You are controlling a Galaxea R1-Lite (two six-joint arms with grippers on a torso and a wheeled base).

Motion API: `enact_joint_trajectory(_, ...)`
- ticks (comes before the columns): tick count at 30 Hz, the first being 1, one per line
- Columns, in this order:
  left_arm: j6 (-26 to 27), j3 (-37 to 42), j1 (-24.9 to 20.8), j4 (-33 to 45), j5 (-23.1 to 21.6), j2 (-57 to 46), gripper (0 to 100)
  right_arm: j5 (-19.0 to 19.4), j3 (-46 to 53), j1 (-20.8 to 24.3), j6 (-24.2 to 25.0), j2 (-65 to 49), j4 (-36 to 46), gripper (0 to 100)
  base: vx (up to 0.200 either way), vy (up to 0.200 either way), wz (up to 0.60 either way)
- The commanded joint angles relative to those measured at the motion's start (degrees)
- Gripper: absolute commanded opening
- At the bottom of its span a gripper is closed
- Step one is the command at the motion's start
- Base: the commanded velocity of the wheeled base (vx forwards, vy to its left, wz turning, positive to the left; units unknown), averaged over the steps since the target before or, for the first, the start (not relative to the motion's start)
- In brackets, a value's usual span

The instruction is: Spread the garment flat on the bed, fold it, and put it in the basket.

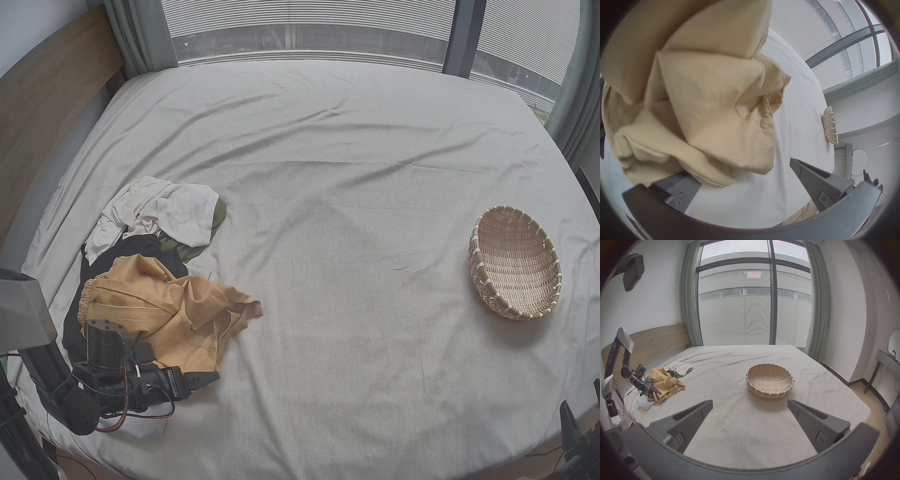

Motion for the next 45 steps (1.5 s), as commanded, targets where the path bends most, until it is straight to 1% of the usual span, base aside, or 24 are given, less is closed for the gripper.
enact_joint_trajectory(1, -0.1, -0.4, -0.4, -0.3, 0.1, 1.1, 100, 0.0, 1.0, 0.0, 0.0, 0.0, 0.0, 100, 0.0, 0.0, 0.0)
enact_joint_trajectory(4, -0.1, -0.5, -0.6, -1.4, 0.1, 1.8, 100, 0.0, 1.0, 0.0, 0.0, 0.0, 0.0, 100, 0.0, 0.0, 0.0)
enact_joint_trajectory(5, -0.2, -0.5, -0.6, -2.3, 0.1, 2.1, 0, 0.0, 1.0, 0.0, 0.0, 0.0, 0.0, 100, 0.0, 0.0, 0.0)
enact_joint_trajectory(11, -2.6, -0.4, -1.1, -6.8, 0.5, 3.2, 0, 0.0, 1.0, 0.0, 0.0, 0.0, 0.0, 100, 0.0, 0.0, 0.0)
enact_joint_trajectory(18, -2.7, -0.5, -3.3, -7.7, 0.4, 3.5, 0, 0.0, 1.0, 0.0, 0.0, 0.0, 0.0, 100, 0.0, 0.0, 0.0)
enact_joint_trajectory(20, -3.2, -0.9, -4.5, -7.8, 0.5, 3.5, 0, 0.0, 1.0, 0.0, 0.0, 0.0, 0.0, 100, 0.0, 0.0, 0.0)
enact_joint_trajectory(23, -6.2, -1.7, -6.8, -8.3, 0.6, 3.0, 0, 0.0, 1.0, 0.0, 0.0, 0.0, 0.0, 100, 0.0, 0.0, 0.0)
enact_joint_trajectory(25, -9.0, -2.7, -8.7, -8.8, 1.9, 2.9, 0, 0.0, 1.0, 0.0, 0.0, 0.0, 0.0, 100, 0.0, 0.0, 0.0)
enact_joint_trajectory(27, -11.0, -4.1, -10.8, -9.4, 4.1, 2.9, 0, 0.0, 1.0, 0.0, 0.0, 0.0, 0.0, 100, 0.0, 0.0, 0.0)
enact_joint_trajectory(28, -11.0, -4.1, -10.8, -9.4, 4.1, 2.9, 0, 0.0, 1.0, 0.0, 0.0, 0.0, 0.0, 100, 0.0, 0.0, 0.0)
enact_joint_trajectory(30, -11.9, -5.6, -13.9, -9.7, 5.2, 3.0, 0, 0.0, 1.0, 0.1, 0.0, 0.0, 0.0, 100, 0.0, 0.0, 0.0)
enact_joint_trajectory(31, -12.0, -5.7, -15.0, -9.8, 5.2, 3.0, 0, 0.0, 1.0, 0.2, 0.0, -0.1, 0.0, 100, 0.0, 0.0, 0.0)
enact_joint_trajectory(32, -12.0, -5.7, -15.1, -9.8, 5.2, 3.0, 0, 0.0, 1.0, 0.2, 0.0, -0.1, 0.0, 100, 0.0, 0.0, 0.0)
enact_joint_trajectory(33, -12.4, -6.2, -17.2, -9.8, 5.3, 3.3, 0, 0.0, 1.0, 0.2, 0.1, -0.1, 0.0, 100, 0.0, 0.0, 0.0)
enact_joint_trajectory(35, -12.8, -6.6, -18.0, -9.9, 5.3, 3.4, 0, 0.0, 1.0, 0.2, 0.1, -0.1, 0.0, 100, 0.0, 0.0, 0.0)
enact_joint_trajectory(37, -14.7, -9.2, -20.2, -9.9, 6.9, 3.5, 0, 0.0, 1.0, 0.1, 0.1, -0.1, 0.0, 100, 0.0, 0.0, 0.0)
enact_joint_trajectory(40, -15.4, -10.8, -20.7, -9.8, 7.3, 3.6, 0, 0.0, 1.0, 0.1, 0.0, 0.0, 0.0, 100, 0.0, 0.0, 0.0)
enact_joint_trajectory(43, -15.5, -12.1, -22.4, -9.7, 7.6, 5.0, 0, 0.0, 1.0, 0.1, 0.1, -0.1, 0.0, 100, 0.0, 0.0, 0.0)
enact_joint_trajectory(45, -15.5, -12.9, -23.6, -9.8, 8.6, 6.4, 0, 0.0, 1.0, 0.1, 0.1, -0.1, 0.0, 100, 0.0, 0.0, 0.0)
